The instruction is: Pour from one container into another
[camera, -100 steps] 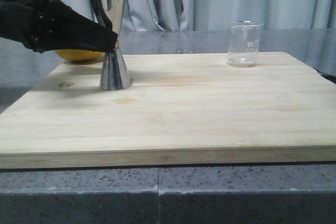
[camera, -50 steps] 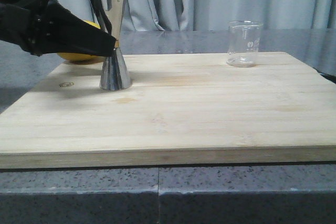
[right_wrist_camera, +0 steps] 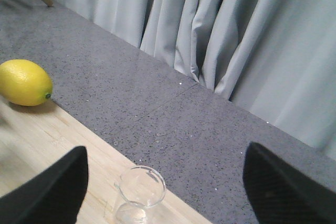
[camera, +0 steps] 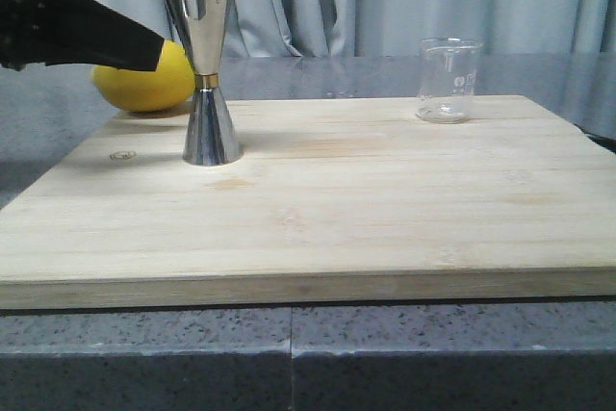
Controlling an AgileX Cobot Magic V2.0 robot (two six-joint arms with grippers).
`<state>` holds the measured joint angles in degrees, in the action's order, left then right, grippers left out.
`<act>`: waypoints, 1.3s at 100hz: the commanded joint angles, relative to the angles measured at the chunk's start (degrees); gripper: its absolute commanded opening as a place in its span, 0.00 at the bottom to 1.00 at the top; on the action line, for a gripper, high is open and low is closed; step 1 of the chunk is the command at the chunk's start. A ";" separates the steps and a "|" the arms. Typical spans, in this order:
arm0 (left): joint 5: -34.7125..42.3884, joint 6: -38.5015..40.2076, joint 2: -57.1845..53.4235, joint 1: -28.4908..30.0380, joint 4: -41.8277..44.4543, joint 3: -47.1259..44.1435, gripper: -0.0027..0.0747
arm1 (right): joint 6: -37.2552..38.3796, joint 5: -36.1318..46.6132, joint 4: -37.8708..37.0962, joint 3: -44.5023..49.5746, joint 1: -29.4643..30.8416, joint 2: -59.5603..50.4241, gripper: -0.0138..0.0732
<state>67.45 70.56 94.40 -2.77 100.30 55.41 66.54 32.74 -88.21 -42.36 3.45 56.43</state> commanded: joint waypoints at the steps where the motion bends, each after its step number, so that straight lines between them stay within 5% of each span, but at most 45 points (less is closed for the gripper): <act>1: 10.60 1.38 -3.56 1.03 -1.97 1.13 0.64 | -0.04 -1.01 2.00 -1.08 0.24 -1.02 0.76; 63: 9.05 11.67 -17.39 10.80 -1.28 4.06 0.60 | -0.04 -13.05 5.40 -1.30 0.24 -1.02 0.69; 98: -23.93 21.00 -29.24 10.80 -1.28 4.53 0.58 | -0.04 -27.17 6.85 -5.59 0.24 -1.16 0.68; 130: -39.43 22.73 -40.63 10.80 -1.28 -1.19 0.58 | -0.04 -32.14 6.99 -5.71 0.24 -4.37 0.68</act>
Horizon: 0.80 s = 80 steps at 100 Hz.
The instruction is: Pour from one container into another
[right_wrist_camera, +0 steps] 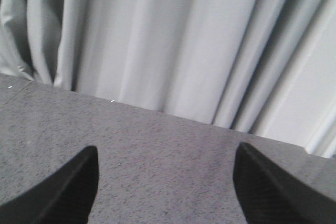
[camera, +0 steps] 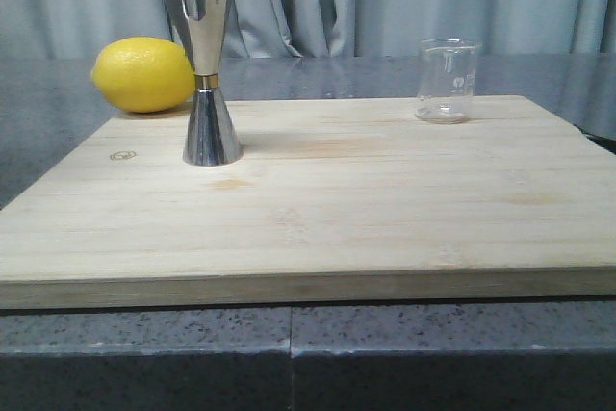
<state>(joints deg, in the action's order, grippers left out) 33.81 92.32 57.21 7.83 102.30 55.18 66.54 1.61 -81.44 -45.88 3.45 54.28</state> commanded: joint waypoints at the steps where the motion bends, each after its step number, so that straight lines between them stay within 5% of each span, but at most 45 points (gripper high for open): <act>1: -6.07 0.97 -4.02 0.20 -3.28 -1.61 0.58 | -0.04 -1.02 0.22 -2.19 0.24 -2.44 0.68; 47: -18.96 4.16 -29.11 0.20 -3.38 -25.50 0.58 | -0.04 -0.79 -1.71 6.67 0.24 -17.63 0.67; 62: -21.54 7.60 -36.71 0.20 -3.38 -30.29 0.53 | -0.04 0.61 -2.34 11.73 0.24 -26.05 0.49; 80: -21.27 7.60 -41.55 0.20 -3.38 -33.63 0.35 | -0.04 0.96 -2.73 16.99 0.24 -35.19 0.26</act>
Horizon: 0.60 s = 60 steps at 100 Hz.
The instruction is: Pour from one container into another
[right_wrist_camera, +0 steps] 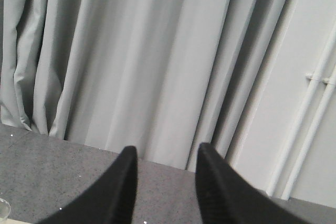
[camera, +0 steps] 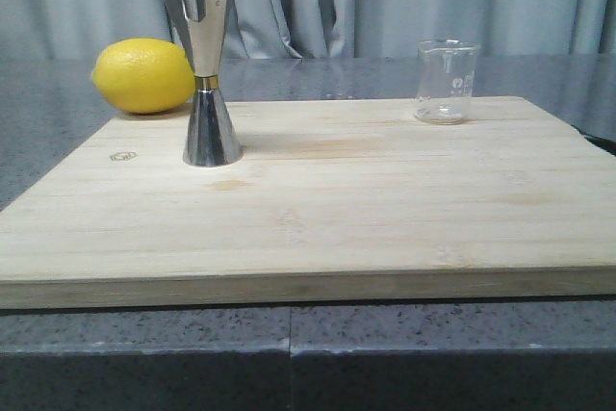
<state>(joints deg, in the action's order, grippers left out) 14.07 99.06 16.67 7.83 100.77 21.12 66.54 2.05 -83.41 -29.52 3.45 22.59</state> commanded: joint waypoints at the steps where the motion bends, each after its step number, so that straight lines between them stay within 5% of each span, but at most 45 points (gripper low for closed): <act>1: -1.53 0.86 -1.23 0.20 -1.84 0.27 0.34 | -0.04 0.53 -0.75 0.83 0.24 -4.12 0.25; 30: 0.54 0.86 -2.16 0.20 -1.84 -0.90 0.01 | -0.04 0.53 -3.42 7.22 0.24 -10.89 0.10; 60: 0.67 0.86 -2.16 0.20 -1.84 -4.09 0.01 | -0.04 0.53 -3.42 8.92 0.24 -11.04 0.10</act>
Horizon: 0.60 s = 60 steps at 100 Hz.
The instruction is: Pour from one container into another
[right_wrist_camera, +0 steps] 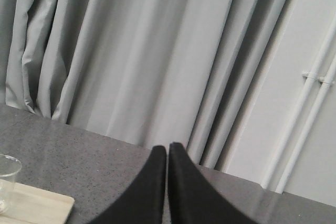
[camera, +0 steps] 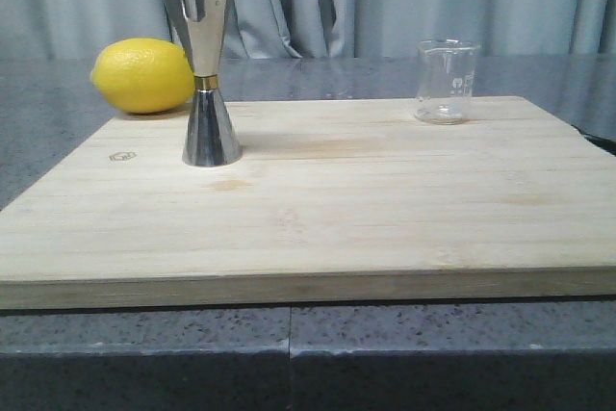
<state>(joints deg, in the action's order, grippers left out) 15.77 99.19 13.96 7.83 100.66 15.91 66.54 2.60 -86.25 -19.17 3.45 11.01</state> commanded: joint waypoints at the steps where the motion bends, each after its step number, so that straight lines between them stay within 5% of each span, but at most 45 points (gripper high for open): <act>1: -1.03 0.73 0.55 0.20 -1.74 1.12 0.01 | -0.04 -0.03 -0.58 -1.43 0.24 0.53 0.10; 60: -1.03 0.73 0.55 0.20 -1.74 1.12 0.01 | -0.04 2.10 -0.58 -1.43 0.24 0.53 0.10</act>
<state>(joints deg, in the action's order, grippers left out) 15.80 99.19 13.96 7.83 100.66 15.53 66.54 4.38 -86.49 -19.03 3.45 11.01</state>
